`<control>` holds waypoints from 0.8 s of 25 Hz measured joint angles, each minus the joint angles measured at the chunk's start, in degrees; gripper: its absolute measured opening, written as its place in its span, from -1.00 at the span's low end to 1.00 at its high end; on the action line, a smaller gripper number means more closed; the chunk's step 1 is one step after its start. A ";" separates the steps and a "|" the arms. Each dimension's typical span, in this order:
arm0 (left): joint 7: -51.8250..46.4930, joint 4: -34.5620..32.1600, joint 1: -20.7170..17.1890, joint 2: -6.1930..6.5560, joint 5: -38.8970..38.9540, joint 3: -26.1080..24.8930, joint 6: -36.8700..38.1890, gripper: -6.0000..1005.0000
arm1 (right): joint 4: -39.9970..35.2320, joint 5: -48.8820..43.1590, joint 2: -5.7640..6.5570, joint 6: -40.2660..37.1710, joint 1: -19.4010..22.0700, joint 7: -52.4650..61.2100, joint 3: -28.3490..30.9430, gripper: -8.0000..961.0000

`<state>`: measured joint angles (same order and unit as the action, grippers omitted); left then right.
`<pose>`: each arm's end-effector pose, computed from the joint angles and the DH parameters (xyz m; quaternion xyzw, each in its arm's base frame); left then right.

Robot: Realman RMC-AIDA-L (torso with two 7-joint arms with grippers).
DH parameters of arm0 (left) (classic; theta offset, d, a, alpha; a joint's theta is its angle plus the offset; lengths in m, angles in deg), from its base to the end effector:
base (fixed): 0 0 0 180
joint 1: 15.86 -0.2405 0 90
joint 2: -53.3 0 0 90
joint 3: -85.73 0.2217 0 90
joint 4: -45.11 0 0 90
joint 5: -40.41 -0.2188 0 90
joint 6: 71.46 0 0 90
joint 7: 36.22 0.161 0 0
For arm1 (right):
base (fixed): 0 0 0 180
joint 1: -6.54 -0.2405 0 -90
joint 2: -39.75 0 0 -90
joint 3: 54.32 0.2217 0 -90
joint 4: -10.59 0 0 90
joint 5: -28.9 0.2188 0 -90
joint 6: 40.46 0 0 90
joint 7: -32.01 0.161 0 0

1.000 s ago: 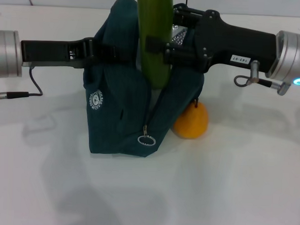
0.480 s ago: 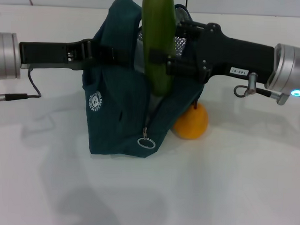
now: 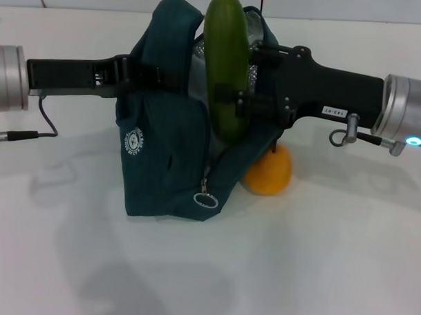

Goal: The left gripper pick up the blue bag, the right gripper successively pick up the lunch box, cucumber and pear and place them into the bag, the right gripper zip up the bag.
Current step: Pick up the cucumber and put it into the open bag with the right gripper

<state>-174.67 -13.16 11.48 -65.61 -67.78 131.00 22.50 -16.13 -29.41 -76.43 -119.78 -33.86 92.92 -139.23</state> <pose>-0.1910 0.3398 0.0576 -0.8006 -0.5269 -0.2829 0.0385 0.1104 0.3530 -0.0443 -0.9139 0.0471 0.3925 0.0927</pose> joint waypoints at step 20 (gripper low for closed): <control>0.03 0.00 0.00 -0.04 0.02 -0.06 -0.05 -0.91 | 0.90 3.02 0.00 3.02 -0.43 -0.08 -3.47 0.40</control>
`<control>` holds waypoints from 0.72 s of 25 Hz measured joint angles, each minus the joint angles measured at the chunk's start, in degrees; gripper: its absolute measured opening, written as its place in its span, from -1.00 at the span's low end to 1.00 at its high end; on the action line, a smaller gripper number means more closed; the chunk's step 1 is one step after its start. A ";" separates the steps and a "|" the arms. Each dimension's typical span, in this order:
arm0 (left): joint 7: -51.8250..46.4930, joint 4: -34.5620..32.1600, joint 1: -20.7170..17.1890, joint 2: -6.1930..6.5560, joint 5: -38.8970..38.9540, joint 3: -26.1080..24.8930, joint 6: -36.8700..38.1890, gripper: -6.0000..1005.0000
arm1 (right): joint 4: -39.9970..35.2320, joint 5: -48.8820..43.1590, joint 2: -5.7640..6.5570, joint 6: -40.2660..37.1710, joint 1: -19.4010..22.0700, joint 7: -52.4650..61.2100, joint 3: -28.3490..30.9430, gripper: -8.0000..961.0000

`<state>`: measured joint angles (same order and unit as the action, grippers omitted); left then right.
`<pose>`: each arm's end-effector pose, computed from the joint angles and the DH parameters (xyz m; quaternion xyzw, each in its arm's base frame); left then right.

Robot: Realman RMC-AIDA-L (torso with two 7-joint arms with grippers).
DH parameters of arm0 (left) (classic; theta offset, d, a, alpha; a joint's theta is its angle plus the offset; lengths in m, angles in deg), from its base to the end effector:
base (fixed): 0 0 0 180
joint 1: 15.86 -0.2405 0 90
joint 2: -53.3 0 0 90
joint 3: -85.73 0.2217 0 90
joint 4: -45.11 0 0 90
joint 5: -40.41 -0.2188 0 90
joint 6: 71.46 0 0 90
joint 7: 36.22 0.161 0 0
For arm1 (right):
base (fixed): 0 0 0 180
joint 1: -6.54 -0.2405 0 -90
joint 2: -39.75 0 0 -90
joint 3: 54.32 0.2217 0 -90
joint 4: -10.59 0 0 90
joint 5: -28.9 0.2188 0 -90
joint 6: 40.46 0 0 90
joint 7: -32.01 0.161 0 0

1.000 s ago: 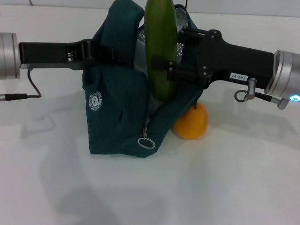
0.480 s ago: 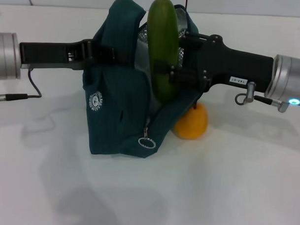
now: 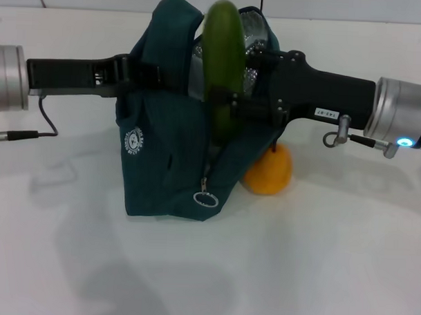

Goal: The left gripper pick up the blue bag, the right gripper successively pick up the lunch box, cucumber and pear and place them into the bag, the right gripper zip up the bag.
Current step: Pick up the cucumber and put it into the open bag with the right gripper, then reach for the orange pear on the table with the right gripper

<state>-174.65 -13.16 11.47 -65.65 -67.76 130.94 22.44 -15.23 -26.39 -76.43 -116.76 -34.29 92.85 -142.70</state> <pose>-0.1911 0.3399 0.0576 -0.8002 -0.5270 -0.2837 0.0390 0.1122 0.3555 -0.0527 -0.9168 0.0625 0.3816 0.0995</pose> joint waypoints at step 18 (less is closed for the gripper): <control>0.34 0.04 -0.28 0.21 0.59 -0.36 -0.12 -0.91 | -5.03 -0.82 1.18 0.63 4.31 -0.42 2.69 0.41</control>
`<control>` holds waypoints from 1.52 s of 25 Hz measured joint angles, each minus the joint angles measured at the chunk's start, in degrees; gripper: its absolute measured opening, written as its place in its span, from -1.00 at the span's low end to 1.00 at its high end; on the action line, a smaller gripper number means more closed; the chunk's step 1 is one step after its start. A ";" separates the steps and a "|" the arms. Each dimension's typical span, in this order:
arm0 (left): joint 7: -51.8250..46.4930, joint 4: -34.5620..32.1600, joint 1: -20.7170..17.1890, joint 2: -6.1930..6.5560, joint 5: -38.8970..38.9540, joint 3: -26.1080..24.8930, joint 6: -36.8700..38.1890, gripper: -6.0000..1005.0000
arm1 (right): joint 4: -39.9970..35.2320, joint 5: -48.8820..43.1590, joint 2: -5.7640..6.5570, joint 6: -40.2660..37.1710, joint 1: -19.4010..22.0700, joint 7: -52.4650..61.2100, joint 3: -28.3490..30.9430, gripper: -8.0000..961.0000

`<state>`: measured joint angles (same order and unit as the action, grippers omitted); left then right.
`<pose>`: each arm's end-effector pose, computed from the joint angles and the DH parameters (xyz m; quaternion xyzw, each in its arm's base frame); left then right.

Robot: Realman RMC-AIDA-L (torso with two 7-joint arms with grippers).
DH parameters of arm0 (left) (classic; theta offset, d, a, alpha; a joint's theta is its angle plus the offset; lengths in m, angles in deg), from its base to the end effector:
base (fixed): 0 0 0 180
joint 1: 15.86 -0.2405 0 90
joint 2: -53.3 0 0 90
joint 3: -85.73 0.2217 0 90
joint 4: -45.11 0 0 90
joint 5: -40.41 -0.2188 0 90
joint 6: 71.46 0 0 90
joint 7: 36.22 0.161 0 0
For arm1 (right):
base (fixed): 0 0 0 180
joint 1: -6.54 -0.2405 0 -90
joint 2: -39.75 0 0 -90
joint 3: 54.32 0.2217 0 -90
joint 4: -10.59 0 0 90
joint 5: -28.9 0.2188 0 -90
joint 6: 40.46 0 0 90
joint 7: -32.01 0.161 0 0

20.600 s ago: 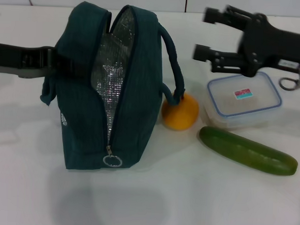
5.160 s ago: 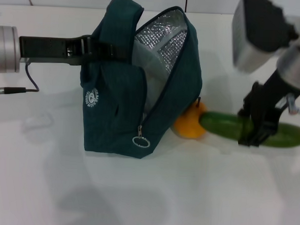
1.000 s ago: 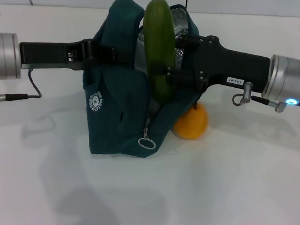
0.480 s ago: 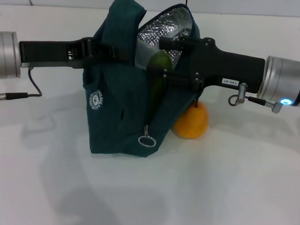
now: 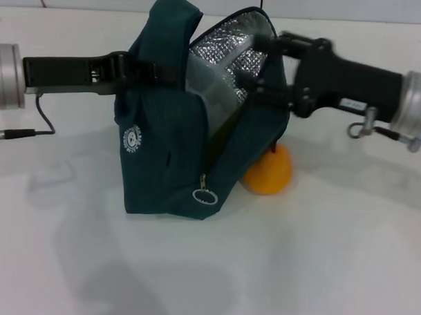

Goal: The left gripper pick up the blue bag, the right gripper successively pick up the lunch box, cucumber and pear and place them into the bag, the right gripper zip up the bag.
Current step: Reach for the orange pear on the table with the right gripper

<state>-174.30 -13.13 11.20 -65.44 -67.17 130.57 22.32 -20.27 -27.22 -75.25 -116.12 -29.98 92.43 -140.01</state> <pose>-0.1926 0.3403 0.0609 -0.7987 -0.5255 -0.2899 0.0435 0.1233 0.3607 -0.0311 -0.9093 0.0533 0.3880 0.1403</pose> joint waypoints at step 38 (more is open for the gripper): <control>8.72 8.83 -3.07 1.02 0.51 -5.56 -2.73 -0.91 | -0.41 -13.33 -0.36 3.12 9.04 -2.92 4.07 0.39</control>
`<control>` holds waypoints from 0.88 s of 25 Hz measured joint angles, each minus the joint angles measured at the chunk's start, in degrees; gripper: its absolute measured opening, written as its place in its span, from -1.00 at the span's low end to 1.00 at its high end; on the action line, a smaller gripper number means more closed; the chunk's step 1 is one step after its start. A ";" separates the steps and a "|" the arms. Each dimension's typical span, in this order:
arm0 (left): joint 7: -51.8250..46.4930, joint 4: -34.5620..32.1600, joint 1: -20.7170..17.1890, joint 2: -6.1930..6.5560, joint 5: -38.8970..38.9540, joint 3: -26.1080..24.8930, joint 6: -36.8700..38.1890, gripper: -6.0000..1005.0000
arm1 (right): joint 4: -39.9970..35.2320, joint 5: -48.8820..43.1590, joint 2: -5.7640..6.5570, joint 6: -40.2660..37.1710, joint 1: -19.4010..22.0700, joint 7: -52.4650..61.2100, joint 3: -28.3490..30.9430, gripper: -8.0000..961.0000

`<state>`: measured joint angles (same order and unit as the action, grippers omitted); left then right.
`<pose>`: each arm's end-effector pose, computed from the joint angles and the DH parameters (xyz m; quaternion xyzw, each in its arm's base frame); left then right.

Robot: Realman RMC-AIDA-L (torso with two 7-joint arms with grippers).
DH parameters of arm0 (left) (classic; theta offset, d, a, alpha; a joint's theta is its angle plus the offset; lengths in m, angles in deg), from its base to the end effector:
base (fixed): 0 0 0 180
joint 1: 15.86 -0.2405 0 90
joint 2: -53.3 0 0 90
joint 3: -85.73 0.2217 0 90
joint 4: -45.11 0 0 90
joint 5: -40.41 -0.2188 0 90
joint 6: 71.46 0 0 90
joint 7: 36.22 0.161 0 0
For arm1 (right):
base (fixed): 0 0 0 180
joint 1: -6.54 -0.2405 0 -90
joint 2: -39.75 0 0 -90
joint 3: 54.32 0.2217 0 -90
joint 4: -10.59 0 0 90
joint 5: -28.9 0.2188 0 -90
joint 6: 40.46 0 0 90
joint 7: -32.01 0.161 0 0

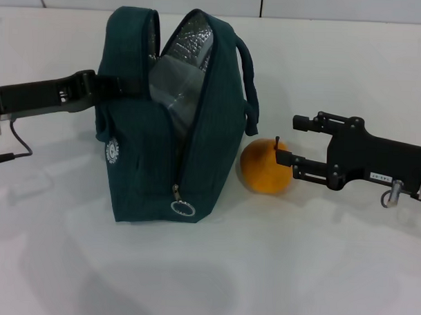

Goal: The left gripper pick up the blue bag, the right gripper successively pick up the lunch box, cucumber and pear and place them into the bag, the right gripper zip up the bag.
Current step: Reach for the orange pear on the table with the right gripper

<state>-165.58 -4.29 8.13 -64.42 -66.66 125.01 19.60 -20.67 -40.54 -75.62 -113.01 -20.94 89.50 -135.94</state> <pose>-0.2416 0.3301 0.0603 -0.7659 -0.5481 -0.3246 0.0868 0.2005 0.3339 -0.0445 -0.9385 0.0843 0.2859 0.1746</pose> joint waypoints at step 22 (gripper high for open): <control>-0.01 0.01 -0.06 -0.40 -0.11 0.00 0.15 -0.92 | 0.17 0.43 -0.77 3.38 -2.05 -1.44 -3.85 0.17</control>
<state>-165.60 -4.28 8.07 -64.83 -66.77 125.02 19.75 -20.51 -40.11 -76.38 -109.63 -22.99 88.06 -139.79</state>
